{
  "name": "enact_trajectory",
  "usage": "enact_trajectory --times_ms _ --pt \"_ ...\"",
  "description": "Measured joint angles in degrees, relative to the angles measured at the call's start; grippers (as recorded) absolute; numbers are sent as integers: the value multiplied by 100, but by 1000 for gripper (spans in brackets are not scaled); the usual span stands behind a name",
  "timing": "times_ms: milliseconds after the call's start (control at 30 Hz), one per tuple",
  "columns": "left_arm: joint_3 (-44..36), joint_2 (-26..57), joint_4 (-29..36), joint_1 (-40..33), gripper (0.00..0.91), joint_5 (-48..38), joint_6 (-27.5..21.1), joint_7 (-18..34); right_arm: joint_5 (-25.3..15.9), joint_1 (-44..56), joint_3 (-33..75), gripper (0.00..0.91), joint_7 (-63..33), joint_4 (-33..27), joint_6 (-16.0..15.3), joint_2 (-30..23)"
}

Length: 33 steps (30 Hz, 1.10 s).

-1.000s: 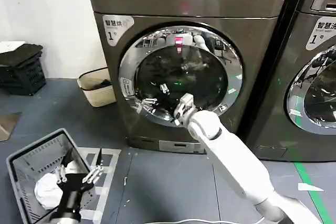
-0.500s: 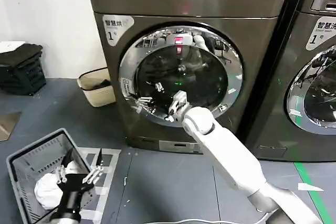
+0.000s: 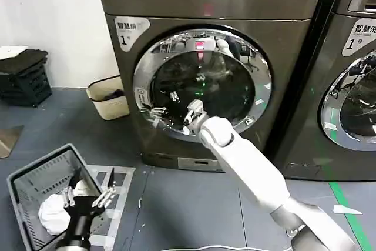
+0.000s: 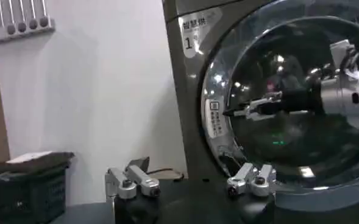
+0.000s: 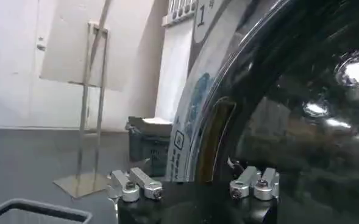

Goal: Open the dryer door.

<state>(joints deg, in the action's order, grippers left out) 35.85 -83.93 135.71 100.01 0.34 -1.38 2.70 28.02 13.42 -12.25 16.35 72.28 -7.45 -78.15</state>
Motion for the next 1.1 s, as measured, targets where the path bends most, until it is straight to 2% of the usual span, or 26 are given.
enact_trajectory --times_ms 400,733,900,1100 --pt "27 10 18 72 907 -17 51 0 26 -232 -102 907 264 -377 93 -144" --pt "45 18 -3 58 907 -32 53 -3 406 -194 -215 907 1000 -288 104 -26" --pt "64 42 -53 10 907 -64 52 -8 555 -173 -236 907 1427 -218 210 89" --pt "147 62 -125 -68 907 -133 43 -25 804 -176 -320 907 1822 -188 478 215"
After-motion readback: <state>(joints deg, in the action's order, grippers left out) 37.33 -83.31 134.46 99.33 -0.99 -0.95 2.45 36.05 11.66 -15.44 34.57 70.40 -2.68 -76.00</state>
